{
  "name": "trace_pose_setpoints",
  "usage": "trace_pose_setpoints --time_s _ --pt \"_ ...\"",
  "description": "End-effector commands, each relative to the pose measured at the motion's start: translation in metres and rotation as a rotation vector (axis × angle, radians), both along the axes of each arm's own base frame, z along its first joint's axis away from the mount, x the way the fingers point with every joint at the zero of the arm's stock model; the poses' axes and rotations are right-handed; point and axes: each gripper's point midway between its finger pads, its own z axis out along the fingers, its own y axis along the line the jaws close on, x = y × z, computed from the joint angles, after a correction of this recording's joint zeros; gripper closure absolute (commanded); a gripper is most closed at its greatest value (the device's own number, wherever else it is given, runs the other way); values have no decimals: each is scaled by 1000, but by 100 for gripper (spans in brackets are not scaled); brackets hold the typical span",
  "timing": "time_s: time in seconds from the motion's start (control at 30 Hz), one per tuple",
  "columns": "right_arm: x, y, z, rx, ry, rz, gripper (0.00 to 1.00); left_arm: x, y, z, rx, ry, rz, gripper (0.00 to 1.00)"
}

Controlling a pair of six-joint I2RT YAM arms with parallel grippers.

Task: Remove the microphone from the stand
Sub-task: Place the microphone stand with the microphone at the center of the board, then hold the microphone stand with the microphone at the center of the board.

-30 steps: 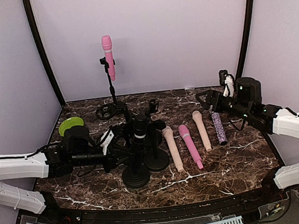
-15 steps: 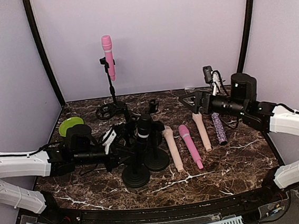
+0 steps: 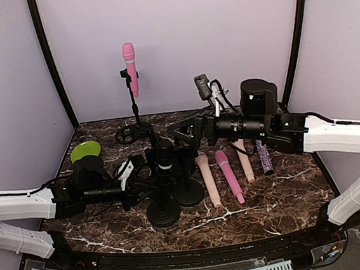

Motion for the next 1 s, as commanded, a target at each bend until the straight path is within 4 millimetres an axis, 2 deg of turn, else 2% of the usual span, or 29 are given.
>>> trace_pose_setpoints --time_s 0.0,0.17,0.27,0.5,0.73,0.97 --pt "4 17 -3 -75 -16 -73 4 7 14 -9 21 -20 74 100" --pt "-6 42 -17 -177 -27 -90 11 7 14 -7 16 -27 71 100" --pt "-3 50 -25 -231 -36 -137 15 7 13 -6 13 -28 67 100" --pt "5 58 -45 -328 -30 -230 22 6 12 -6 10 -28 63 100" --pt "-7 73 -57 -346 -18 -179 31 7 10 -5 8 -25 62 100" --pt "-8 79 -73 -358 21 -176 37 7 6 -4 2 -17 47 100"
